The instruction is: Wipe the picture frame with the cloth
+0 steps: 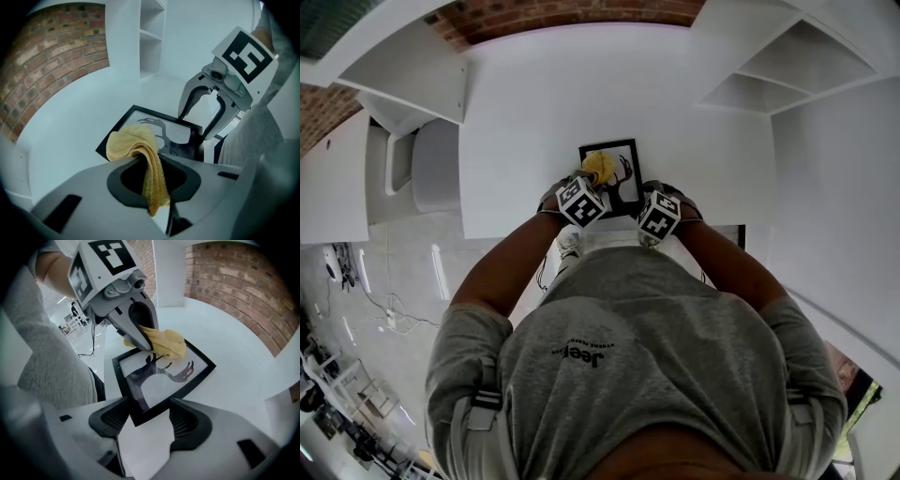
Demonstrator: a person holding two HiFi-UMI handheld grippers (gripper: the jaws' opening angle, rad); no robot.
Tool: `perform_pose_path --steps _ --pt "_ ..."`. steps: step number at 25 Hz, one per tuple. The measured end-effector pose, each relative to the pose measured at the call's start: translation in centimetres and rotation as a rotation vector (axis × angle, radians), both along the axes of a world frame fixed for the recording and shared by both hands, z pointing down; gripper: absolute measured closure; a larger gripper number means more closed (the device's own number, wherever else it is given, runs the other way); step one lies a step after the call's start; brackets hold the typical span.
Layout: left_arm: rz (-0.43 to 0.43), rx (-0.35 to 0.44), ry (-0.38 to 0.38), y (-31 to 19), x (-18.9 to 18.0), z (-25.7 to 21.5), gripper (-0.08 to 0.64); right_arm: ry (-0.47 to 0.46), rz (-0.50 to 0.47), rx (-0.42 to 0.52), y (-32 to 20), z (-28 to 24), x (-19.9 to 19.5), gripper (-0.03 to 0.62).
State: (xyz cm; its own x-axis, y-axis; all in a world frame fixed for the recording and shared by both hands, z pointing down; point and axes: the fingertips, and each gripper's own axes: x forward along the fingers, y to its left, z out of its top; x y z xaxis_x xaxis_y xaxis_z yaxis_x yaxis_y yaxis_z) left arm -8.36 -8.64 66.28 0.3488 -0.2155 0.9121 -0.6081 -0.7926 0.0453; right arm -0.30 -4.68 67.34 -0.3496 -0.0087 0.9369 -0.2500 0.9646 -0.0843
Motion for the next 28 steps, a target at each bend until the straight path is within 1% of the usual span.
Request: perform_pose_path --steps 3,7,11,14,21,28 --pt "0.037 0.000 -0.007 -0.6 1.6 0.4 0.494 -0.006 0.001 0.001 0.1 0.1 -0.1 0.318" --pt "0.089 0.007 0.008 -1.6 4.8 0.4 0.494 -0.017 0.001 0.002 0.0 0.0 -0.2 0.318" --pt "0.120 0.003 0.024 -2.2 7.8 0.3 0.494 -0.027 0.001 0.006 0.1 -0.2 -0.3 0.318" --pt "0.140 0.001 0.034 -2.5 9.2 0.2 0.494 -0.034 0.001 0.008 0.0 -0.2 -0.2 0.319" --pt "0.154 -0.012 0.048 -2.7 9.9 0.2 0.494 -0.049 0.007 0.012 0.1 -0.1 -0.1 0.319" --pt "0.130 0.005 0.084 -2.5 9.5 -0.5 0.494 -0.047 0.011 0.012 0.0 -0.2 0.1 0.321"
